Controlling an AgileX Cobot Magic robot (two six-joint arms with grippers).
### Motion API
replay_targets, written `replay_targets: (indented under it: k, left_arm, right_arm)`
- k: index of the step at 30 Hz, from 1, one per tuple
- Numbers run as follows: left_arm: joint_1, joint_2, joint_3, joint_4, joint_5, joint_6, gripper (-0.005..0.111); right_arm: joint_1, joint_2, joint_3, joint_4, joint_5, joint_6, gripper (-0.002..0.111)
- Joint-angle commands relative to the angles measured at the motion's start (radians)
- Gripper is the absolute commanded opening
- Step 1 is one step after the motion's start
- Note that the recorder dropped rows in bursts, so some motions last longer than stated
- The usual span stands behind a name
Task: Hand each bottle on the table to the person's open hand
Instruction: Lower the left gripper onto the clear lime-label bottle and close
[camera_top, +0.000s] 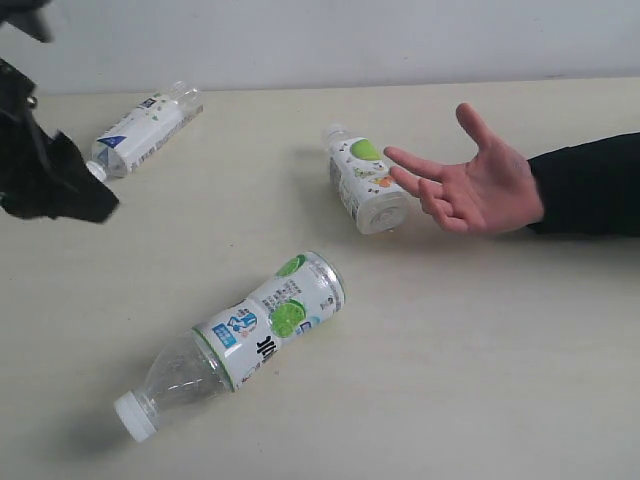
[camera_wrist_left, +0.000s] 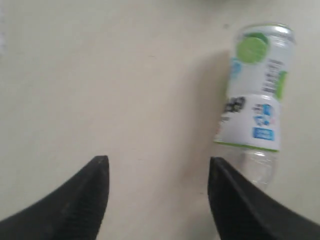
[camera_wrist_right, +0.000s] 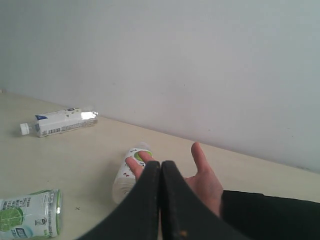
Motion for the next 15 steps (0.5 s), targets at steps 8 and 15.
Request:
replay_targets:
  k: [8,15]
  left_arm:
    - [-0.336,0.133,-0.009,0.036,-0.06,-0.033,0.075]
    - [-0.459,0.299,-0.009,0.281,-0.096,-0.306,0.078]
  right_arm:
    - [0.003,-0.005,0.004,0.004,-0.008,0.0,0.0]
    - [0.003,-0.005,0.004,0.004,-0.008,0.0,0.0]
